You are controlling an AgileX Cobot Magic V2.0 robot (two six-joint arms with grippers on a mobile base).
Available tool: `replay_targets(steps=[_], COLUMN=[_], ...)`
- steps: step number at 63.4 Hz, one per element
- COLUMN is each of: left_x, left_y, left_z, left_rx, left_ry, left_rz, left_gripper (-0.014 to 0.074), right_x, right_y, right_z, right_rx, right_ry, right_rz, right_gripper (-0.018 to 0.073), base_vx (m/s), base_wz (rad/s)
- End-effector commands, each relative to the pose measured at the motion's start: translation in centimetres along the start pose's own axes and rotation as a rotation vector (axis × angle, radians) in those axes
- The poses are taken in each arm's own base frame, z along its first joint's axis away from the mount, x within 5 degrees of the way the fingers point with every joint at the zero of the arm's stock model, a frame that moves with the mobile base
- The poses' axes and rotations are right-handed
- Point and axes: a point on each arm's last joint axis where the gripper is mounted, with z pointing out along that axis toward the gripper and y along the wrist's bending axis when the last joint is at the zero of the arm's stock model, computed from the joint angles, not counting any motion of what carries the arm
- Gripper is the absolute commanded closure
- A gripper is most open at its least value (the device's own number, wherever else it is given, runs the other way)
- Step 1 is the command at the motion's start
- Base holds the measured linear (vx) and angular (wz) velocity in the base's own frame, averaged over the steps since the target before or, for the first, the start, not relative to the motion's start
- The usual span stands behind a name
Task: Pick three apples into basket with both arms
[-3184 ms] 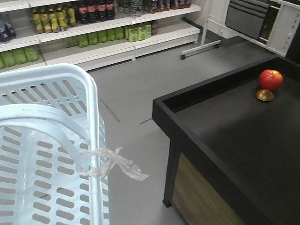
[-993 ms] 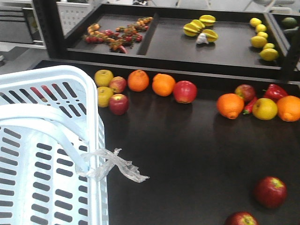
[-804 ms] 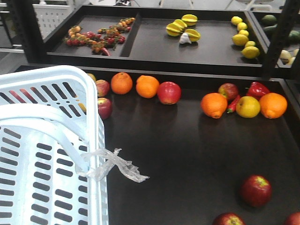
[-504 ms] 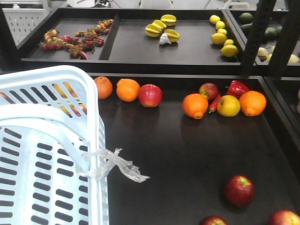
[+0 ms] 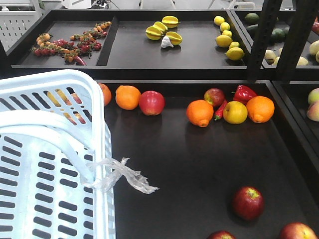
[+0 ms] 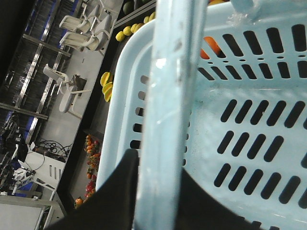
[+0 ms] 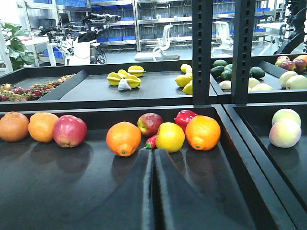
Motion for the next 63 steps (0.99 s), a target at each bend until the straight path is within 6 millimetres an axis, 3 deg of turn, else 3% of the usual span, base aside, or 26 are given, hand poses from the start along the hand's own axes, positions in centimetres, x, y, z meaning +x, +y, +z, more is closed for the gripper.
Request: replay_targets(steps=[1,63], left_x=[-0.99,-0.99], left_y=[1.28,1.28], left_z=[-0.58,-0.58], left_rx=[-0.086,-0.086], left_ry=[-0.079,-0.079], left_rz=[-0.017,-0.017], left_gripper=[0.0603,0.0603], right_x=[-0.33,-0.33], right_y=[0.05,0.05], right_z=[-0.04,-0.04], right_rx=[-0.008,-0.008], right_ry=[-0.076,-0.076], right_rz=[-0.013,-0.013], right_gripper=[0.0568,0.0568], base_vx=[0.00,0.00], base_wz=[0.00,0.02])
